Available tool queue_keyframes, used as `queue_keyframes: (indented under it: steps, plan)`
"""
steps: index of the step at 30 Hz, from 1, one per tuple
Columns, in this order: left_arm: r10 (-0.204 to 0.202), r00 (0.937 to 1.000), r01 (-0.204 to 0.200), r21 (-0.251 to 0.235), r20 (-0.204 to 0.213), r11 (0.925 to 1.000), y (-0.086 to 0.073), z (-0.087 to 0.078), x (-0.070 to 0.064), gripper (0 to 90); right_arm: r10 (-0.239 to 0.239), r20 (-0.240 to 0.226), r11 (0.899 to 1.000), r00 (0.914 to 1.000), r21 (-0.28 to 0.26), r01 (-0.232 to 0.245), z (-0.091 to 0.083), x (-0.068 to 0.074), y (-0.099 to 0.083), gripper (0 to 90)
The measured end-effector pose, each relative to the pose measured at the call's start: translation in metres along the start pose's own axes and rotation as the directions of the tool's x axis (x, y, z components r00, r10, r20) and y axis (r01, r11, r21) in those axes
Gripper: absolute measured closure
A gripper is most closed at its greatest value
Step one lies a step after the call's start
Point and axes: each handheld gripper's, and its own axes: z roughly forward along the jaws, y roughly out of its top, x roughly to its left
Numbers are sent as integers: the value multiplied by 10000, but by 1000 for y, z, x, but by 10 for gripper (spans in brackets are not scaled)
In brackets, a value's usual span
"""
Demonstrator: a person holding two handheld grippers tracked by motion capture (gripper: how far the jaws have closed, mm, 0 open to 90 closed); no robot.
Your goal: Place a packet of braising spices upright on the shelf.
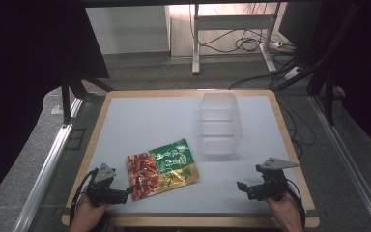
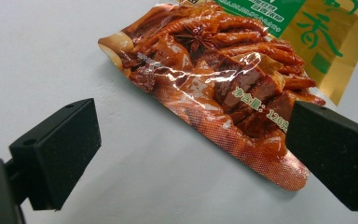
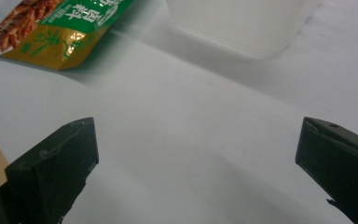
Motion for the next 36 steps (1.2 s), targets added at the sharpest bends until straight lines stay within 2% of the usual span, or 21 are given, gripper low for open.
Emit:
queue_keyframes:
  steps: [4,5,8,15,36]
  plan:
    - [22,10000,-22,2,-12,10000,0,0,0,35,-89,33,9999,10000,-129,90,0,2,1,0]
    - [32,10000,-32,4,-22,10000,0,0,0,35,-278,167,9994,9995,-191,281,-1,3,1,0]
    - [72,10000,-72,30,-41,10000,0,0,-1,35,-406,276,9989,9988,-202,412,0,3,0,0]
    - [95,9999,-95,21,-43,10000,0,0,-1,33,-373,403,9991,9985,-175,381,2,0,-1,0]
    - [201,9998,-201,85,-75,9998,0,1,-2,33,-797,463,9967,9957,-91,802,6,3,2,0]
